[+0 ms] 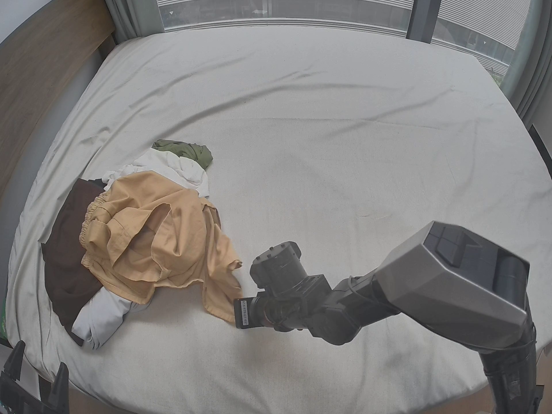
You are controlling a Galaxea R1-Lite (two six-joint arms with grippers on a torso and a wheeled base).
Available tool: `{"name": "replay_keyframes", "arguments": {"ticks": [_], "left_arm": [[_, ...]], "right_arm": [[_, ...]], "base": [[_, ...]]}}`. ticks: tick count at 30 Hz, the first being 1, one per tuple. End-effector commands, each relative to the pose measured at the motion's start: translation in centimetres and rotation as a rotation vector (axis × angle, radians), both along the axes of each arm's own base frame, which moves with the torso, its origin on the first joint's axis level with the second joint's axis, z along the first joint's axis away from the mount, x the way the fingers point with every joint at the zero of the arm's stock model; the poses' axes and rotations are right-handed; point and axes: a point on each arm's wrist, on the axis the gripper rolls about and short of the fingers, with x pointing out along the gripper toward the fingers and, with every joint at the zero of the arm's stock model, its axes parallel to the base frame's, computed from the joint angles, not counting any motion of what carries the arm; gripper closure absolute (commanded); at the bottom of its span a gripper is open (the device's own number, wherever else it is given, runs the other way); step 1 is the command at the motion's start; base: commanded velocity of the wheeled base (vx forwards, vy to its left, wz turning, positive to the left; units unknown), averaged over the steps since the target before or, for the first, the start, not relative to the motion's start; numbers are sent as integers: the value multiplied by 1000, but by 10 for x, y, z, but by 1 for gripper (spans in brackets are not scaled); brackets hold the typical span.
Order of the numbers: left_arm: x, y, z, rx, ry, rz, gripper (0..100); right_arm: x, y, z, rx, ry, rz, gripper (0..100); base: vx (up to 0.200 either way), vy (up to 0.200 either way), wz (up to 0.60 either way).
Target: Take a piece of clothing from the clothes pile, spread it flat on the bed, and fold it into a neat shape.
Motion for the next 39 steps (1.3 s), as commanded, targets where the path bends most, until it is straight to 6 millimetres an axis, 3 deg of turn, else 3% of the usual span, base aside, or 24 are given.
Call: {"name": "replay_keyframes", "arguments": {"ticks": [1, 10, 24, 39], "left_arm": [[0, 0, -5, 1, 1, 1, 0], [0, 0, -5, 1, 1, 1, 0], [0, 0, -5, 1, 1, 1, 0], [0, 0, -5, 2, 1, 1, 0]], "right_arm": [[-4, -18, 21, 17, -22, -20, 100], [-14, -52, 16, 1, -12, -59, 100], [-20, -83, 5, -43, -16, -86, 100], [-34, -116, 18, -46, -37, -115, 100]], "base": [[0, 0, 0], [0, 0, 0], [0, 0, 0], [0, 0, 0]]}}
